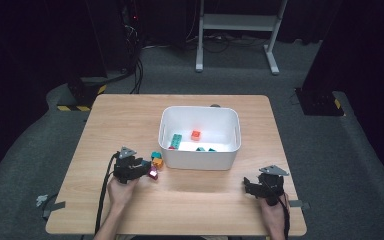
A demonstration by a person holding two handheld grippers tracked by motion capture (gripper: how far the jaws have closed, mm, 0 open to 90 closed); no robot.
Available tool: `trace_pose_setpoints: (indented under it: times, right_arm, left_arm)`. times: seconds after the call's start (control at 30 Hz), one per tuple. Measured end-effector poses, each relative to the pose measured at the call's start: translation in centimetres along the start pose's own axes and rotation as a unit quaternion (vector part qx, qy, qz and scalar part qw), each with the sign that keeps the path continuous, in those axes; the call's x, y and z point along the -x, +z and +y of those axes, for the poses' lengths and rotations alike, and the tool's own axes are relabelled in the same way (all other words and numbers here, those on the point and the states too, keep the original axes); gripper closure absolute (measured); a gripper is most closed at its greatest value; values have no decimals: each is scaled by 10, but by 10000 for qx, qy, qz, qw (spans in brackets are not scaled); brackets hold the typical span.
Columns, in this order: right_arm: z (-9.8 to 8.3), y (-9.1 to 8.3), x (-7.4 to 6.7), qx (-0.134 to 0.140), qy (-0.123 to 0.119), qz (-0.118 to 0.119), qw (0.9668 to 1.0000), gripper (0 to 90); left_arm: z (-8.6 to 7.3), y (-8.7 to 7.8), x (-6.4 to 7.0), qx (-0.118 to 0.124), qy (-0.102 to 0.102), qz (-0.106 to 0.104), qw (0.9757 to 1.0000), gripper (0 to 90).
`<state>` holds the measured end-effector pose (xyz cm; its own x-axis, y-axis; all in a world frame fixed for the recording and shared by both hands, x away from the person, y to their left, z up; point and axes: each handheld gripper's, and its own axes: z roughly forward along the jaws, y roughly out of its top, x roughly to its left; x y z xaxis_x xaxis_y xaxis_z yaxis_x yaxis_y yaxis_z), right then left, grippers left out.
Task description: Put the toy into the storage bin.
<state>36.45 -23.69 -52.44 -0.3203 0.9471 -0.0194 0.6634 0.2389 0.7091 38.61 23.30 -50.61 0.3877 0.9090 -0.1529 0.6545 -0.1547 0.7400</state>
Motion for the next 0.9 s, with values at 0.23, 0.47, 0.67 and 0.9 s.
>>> trace_pose_setpoints:
  times: [0.23, 0.47, 0.67, 0.9]
  right_arm:
    - [0, 0, 0, 0, -1, 0, 10000, 137]
    - [0, 0, 0, 0, -1, 0, 10000, 137]
    - [0, 0, 0, 1, -1, 0, 10000, 137]
    - [0, 0, 0, 0, 0, 0, 10000, 137]
  left_arm:
    - [0, -2, -1, 68, 74, 29, 9999, 582]
    - [0, -3, -2, 87, 101, -10, 9999, 587]
    - [1, -3, -2, 81, 134, 12, 9999, 588]
    - [2, -7, -3, 119, 145, 30, 9998, 587]
